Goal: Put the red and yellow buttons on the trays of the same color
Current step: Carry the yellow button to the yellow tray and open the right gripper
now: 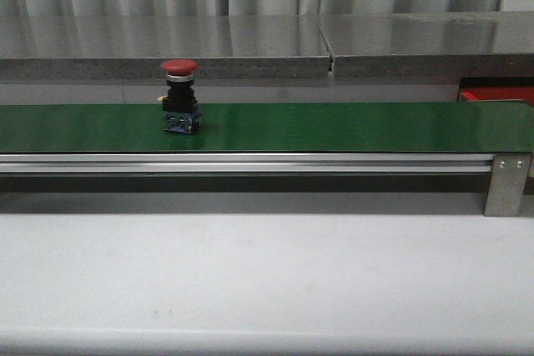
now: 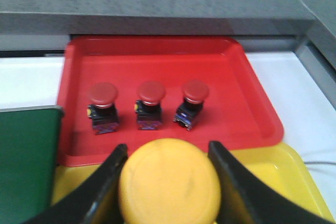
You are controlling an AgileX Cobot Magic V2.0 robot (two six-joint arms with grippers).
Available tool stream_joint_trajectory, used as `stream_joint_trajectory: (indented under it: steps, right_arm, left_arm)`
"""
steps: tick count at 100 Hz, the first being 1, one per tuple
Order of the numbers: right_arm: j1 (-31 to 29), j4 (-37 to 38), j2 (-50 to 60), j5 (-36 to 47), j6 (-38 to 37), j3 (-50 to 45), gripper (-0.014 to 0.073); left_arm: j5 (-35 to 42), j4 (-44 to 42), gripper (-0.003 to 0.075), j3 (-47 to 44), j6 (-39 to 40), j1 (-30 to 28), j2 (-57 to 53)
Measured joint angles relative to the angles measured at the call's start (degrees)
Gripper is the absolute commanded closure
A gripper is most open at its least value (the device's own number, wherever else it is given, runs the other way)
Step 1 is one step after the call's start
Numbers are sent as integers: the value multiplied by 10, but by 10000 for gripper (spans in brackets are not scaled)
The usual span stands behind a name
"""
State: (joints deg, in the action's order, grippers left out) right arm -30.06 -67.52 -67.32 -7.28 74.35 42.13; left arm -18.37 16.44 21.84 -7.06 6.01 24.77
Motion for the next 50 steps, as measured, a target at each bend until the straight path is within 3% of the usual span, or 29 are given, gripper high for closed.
stream_joint_trajectory:
  steps: [20, 50]
  right_arm:
    - [0, -44, -16, 87, -1, -43, 430]
    - [0, -48, -142, 53, -1, -26, 430]
  left_arm:
    - [0, 0, 741, 0, 0, 0, 0]
    - [0, 0, 741, 0, 0, 0, 0]
